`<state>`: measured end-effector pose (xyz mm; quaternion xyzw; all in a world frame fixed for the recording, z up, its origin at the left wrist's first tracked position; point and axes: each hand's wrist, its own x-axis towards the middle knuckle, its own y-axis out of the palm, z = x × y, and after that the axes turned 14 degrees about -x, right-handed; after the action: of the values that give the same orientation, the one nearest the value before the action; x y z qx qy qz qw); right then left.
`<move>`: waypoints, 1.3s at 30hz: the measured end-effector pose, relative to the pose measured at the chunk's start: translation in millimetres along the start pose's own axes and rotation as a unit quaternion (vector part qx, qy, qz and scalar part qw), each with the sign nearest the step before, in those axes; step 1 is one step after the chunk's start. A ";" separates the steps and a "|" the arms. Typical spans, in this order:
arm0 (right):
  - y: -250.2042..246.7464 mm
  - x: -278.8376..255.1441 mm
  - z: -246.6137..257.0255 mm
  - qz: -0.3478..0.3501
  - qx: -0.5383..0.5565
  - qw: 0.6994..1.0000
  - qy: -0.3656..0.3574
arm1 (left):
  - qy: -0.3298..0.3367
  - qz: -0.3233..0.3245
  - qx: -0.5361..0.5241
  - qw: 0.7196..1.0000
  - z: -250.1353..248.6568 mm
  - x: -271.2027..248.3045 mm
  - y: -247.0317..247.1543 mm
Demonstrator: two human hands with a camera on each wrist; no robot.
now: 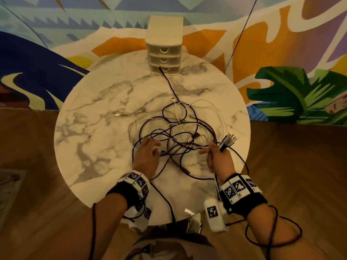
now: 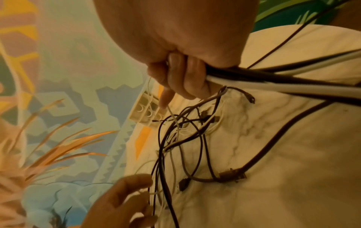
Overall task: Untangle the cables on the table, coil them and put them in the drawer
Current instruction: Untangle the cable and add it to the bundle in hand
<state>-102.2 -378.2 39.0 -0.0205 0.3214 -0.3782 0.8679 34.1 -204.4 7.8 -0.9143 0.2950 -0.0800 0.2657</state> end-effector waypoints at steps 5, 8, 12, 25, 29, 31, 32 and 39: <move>4.8 5.4 -5.2 0.021 0.019 0.999 0.024 | -0.036 0.118 0.079 0.989 26.0 0.7 13.5; 4.8 6.6 -10.3 0.029 0.023 0.999 0.036 | -0.054 0.170 0.102 0.979 24.0 4.9 23.7; 4.0 8.5 -11.7 0.028 0.022 0.998 0.052 | -0.065 0.118 0.033 0.990 4.0 3.4 26.9; -1.5 5.0 -15.1 0.020 -0.016 0.999 0.024 | -0.017 -0.049 0.207 0.977 -25.5 69.5 -33.1; -1.3 4.3 -18.3 0.025 -0.016 0.999 0.035 | -0.003 0.021 0.133 0.991 -37.7 17.0 11.1; -2.1 5.2 -18.6 0.027 -0.008 0.999 0.037 | -0.025 0.067 0.203 0.977 -30.5 -3.6 16.7; -2.1 5.4 -19.8 0.029 -0.003 0.999 0.036 | -0.032 0.096 0.243 0.965 -23.2 -10.6 17.6; 0.5 5.8 -20.1 0.028 0.011 0.999 0.037 | 0.216 -0.015 0.277 0.936 -6.2 -29.4 1.5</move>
<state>-110.5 -377.5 19.7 0.0117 0.3496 -0.3575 0.8659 7.5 -191.1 12.5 -0.7694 0.2980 -0.3582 0.4370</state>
